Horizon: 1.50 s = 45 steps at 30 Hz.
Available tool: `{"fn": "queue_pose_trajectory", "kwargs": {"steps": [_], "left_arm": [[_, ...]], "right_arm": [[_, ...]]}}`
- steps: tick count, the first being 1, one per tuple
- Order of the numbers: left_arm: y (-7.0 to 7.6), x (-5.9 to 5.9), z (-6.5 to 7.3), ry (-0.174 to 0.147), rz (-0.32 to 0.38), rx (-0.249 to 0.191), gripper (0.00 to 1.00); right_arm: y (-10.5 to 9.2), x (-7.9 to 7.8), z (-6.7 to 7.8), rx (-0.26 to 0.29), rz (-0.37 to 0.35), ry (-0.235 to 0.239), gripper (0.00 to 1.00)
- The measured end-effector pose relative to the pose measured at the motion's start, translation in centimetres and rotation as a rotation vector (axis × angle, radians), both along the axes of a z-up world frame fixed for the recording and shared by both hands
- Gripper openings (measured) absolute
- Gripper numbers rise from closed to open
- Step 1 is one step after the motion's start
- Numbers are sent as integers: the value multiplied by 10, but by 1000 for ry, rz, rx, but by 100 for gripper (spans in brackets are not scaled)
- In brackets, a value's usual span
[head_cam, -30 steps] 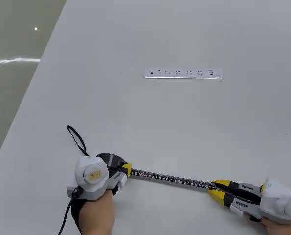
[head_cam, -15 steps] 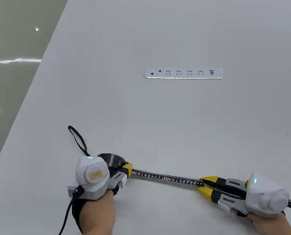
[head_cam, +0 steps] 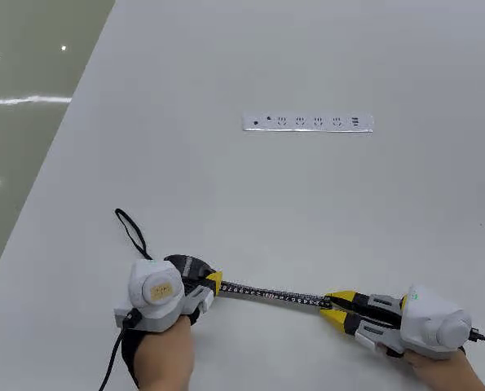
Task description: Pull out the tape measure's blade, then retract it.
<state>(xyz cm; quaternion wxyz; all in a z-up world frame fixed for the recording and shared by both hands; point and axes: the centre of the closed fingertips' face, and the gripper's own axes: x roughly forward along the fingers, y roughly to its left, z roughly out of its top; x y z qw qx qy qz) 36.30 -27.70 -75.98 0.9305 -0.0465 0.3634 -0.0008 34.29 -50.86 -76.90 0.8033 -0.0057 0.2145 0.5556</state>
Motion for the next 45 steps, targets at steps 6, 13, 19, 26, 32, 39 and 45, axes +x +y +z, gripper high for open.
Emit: {"fn": "queue_pose_trajectory", "kwargs": {"steps": [6, 13, 19, 26, 32, 39, 45], "left_arm": [[0, 0, 0, 1, 0, 0, 64], [0, 0, -1, 1, 0, 0, 64], [1, 0, -1, 0, 1, -1, 64], [1, 0, -1, 1, 1, -1, 64], [1, 0, -1, 2, 1, -2, 64], [1, 0, 0, 4, 1, -3, 64], [1, 0, -1, 5, 1, -4, 64]], "right_arm": [[5, 0, 0, -1, 6, -1, 12], [11, 2, 1, 6, 7, 0, 12], [19, 2, 1, 10, 14, 0, 12], [27, 2, 3, 19, 22, 5, 12], [35, 2, 3, 20, 28, 7, 12], [43, 3, 2, 21, 34, 10, 12], [51, 4, 1, 25, 40, 12, 12]]}}
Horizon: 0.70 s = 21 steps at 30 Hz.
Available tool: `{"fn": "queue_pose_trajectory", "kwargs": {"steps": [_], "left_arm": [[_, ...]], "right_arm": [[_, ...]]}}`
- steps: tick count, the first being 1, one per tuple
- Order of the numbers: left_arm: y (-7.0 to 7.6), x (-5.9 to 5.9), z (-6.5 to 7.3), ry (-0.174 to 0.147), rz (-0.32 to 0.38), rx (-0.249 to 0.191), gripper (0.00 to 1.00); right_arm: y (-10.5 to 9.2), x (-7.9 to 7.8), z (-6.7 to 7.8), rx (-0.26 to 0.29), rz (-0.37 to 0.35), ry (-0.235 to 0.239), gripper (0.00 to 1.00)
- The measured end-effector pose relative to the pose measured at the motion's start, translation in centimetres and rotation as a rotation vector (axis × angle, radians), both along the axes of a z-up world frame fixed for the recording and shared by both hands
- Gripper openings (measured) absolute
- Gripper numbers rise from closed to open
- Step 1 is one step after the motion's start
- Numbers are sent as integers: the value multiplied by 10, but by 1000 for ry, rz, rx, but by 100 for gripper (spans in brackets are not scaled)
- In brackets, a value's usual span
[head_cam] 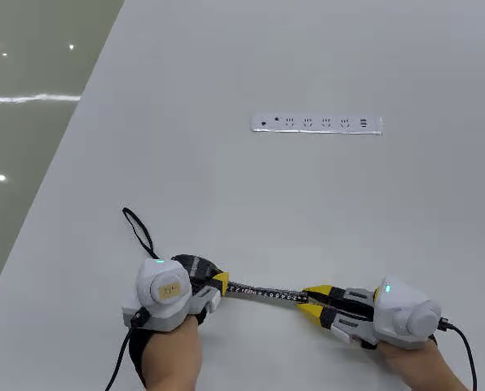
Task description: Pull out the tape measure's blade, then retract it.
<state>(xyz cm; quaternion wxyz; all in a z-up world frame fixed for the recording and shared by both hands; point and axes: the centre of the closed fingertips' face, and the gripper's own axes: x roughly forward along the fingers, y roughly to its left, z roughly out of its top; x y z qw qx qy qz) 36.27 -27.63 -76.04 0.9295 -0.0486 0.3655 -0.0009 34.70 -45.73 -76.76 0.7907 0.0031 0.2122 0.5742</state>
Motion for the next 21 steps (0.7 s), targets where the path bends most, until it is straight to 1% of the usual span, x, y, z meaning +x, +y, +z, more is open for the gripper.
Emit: {"fn": "queue_pose_trajectory", "kwargs": {"steps": [21], "left_arm": [[0, 0, 0, 2, 1, -3, 65]], "right_arm": [[22, 0, -1, -6, 18, 13, 12]]}}
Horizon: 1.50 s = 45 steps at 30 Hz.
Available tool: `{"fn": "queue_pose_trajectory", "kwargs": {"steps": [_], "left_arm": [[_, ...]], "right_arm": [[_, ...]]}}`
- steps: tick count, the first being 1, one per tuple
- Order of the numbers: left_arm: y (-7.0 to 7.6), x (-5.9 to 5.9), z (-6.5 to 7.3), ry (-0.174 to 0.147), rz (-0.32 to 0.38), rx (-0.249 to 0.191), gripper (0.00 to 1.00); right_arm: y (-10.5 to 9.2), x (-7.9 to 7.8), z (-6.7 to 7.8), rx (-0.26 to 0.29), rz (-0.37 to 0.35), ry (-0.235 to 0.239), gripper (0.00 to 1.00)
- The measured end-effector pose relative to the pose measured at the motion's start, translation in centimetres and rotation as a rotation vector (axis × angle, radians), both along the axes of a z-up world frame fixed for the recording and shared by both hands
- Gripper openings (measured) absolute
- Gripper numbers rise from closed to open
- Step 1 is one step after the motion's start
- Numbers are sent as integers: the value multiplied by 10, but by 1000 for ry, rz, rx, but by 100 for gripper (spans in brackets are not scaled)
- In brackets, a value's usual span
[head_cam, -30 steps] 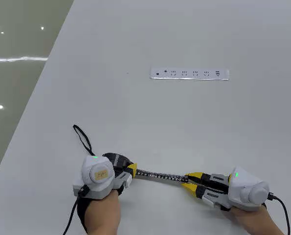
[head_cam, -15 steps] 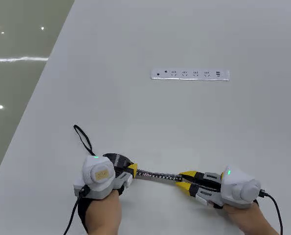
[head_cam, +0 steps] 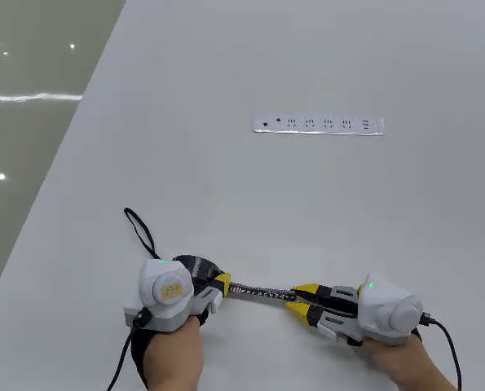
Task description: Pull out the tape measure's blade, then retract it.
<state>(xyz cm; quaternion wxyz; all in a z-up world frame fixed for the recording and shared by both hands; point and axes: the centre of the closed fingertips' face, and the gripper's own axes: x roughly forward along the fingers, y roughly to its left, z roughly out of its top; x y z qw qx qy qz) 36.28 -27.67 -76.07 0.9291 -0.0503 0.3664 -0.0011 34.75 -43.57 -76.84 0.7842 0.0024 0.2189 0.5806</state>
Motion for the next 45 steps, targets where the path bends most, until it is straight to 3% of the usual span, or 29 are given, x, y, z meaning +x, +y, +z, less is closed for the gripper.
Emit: {"fn": "queue_pose_trajectory", "kwargs": {"steps": [45], "left_arm": [[0, 0, 0, -2, 1, -8, 65]], "right_arm": [[39, 3, -6, -16, 34, 16, 12]]}}
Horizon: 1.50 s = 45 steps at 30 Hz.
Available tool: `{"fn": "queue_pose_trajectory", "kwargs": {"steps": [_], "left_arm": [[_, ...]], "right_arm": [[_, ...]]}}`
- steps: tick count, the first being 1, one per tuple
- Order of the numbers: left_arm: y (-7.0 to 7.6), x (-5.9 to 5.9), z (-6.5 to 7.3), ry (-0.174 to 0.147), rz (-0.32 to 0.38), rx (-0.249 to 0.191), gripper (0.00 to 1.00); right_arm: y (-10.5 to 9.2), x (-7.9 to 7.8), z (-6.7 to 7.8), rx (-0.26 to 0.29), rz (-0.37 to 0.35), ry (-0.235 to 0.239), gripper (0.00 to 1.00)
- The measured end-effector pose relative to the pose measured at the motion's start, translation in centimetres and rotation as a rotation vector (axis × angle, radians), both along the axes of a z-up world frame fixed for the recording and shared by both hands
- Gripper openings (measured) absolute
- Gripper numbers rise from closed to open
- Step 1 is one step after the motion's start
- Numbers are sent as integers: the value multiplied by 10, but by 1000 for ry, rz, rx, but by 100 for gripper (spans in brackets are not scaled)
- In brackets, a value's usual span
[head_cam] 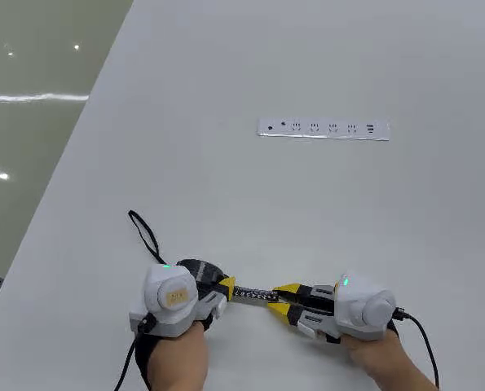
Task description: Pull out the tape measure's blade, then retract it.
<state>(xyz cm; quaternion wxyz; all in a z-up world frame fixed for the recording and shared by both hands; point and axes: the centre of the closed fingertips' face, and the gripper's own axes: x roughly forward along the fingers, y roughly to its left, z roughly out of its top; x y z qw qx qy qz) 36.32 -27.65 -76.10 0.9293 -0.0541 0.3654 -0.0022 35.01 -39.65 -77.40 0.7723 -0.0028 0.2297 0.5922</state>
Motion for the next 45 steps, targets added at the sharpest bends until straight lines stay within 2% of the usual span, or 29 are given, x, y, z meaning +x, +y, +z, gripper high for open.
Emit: {"fn": "queue_pose_trajectory", "kwargs": {"steps": [45], "left_arm": [[2, -1, 1, -9, 17, -62, 65]], "right_arm": [[40, 3, -4, -7, 25, 20, 12]]}}
